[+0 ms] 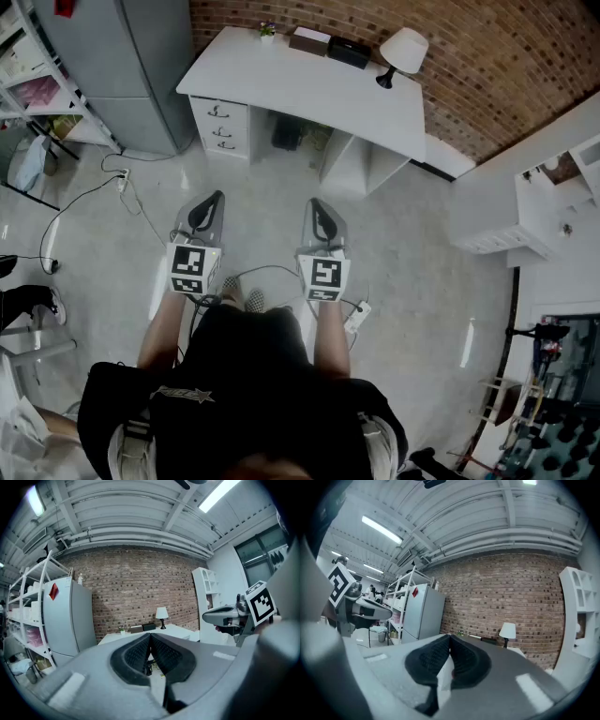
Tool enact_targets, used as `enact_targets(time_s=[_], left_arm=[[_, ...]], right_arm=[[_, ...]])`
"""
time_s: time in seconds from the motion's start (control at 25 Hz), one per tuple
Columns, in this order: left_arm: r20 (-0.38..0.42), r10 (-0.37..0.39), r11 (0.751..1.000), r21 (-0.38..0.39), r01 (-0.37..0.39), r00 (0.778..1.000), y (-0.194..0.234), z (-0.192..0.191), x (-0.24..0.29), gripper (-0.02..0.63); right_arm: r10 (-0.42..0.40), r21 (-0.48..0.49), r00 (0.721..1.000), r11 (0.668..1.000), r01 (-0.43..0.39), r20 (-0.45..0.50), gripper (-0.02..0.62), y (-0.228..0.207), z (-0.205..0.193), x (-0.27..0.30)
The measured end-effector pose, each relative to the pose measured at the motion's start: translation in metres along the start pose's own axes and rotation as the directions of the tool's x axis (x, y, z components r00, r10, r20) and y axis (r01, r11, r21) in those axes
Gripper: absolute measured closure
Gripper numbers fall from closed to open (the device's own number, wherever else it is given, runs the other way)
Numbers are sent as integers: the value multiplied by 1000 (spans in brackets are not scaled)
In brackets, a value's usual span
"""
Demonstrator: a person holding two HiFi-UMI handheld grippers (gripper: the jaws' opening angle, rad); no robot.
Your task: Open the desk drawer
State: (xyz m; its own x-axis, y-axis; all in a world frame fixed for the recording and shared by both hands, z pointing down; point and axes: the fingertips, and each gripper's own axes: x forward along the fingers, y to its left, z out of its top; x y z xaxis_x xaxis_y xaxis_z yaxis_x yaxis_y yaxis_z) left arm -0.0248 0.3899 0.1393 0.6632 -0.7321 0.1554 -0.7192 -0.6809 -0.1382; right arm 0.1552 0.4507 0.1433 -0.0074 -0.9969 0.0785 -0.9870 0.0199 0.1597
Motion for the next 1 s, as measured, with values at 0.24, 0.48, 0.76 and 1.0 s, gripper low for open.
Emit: enact_targets(time_s=[0.24,0.48,0.76,1.0], left_arm=[[-9,-1,1000,2,1,1000,-2,0,-3,595],[-16,4,1000,0,-4,1000,4,-3,0,595],[-28,32,999,-3,-32,999,17,-6,19,595],[-48,72,997,-23,-73,996,56,-18,41,595]], right_arm=[[-25,28,1000,999,25,-1,591,-7,-2,-5],[-16,20,1000,1000,16,-4,591,0,2,4],[20,28,999,999,-19,-25,591,-2,-5,33],[66,16,998,998,-66,-17,591,12,-1,87]])
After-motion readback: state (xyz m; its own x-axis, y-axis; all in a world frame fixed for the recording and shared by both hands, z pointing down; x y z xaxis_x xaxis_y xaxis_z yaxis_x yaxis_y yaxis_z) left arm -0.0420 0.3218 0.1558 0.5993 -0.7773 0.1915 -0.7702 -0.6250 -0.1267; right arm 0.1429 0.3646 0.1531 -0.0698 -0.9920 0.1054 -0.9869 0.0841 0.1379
